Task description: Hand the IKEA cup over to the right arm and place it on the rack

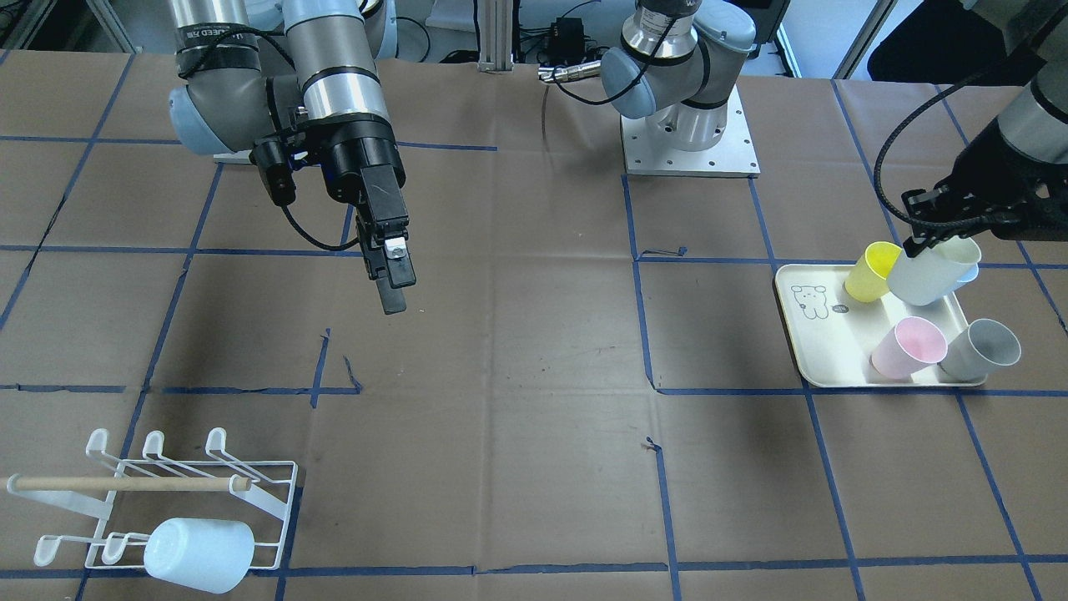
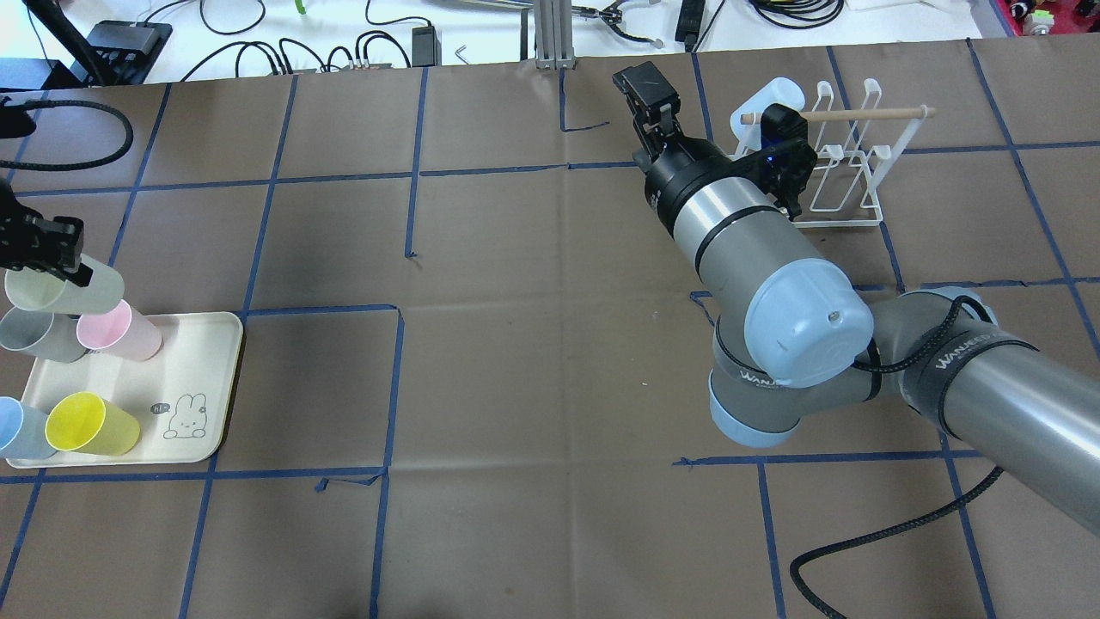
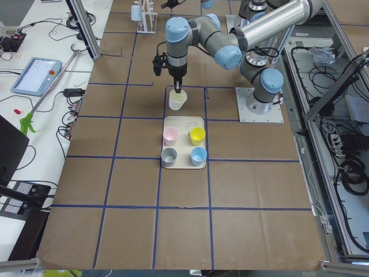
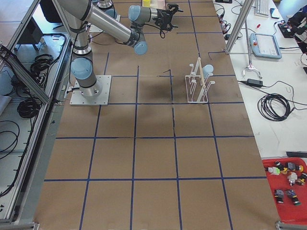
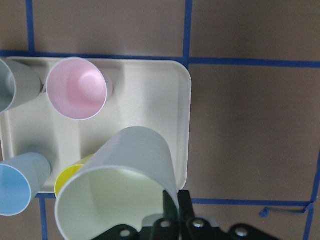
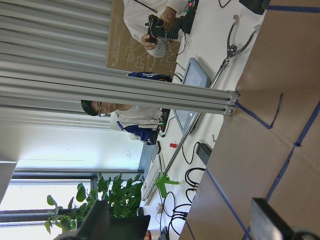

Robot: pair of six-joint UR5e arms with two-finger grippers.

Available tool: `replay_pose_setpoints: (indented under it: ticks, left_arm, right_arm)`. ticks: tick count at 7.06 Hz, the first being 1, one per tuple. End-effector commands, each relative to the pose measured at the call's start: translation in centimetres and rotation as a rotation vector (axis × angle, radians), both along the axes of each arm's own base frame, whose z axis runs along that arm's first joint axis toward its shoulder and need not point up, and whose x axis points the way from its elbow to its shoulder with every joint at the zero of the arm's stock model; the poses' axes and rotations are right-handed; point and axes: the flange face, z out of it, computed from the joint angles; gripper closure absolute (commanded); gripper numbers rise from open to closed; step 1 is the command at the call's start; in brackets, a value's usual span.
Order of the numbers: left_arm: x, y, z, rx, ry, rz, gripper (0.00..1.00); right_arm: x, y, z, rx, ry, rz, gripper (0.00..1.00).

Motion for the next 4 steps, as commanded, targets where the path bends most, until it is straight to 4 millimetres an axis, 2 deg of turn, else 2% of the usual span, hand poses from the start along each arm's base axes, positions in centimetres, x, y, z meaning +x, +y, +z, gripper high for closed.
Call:
replay_pose_setpoints:
  ticks: [1,3,4]
  left_arm:
    - [-3.5,-5.5,2.8,-0.130,0.116,-0.093,1.00]
    - [-6.6,-8.2,4.2,-0.411,0.353,-0.159,0.99]
    - [-8.2,-8.5,4.4,-0.495,0.399,-0.202,0.99]
  right_arm:
    - [0.8,0.3,0.0,0.050,-0.129,0.028,0.00]
    - [0.7,0.3,0.0,0.076,-0.199,0.000,0.00]
    - [0.8,0.3,0.0,0.079,-0.200,0.003,0.00]
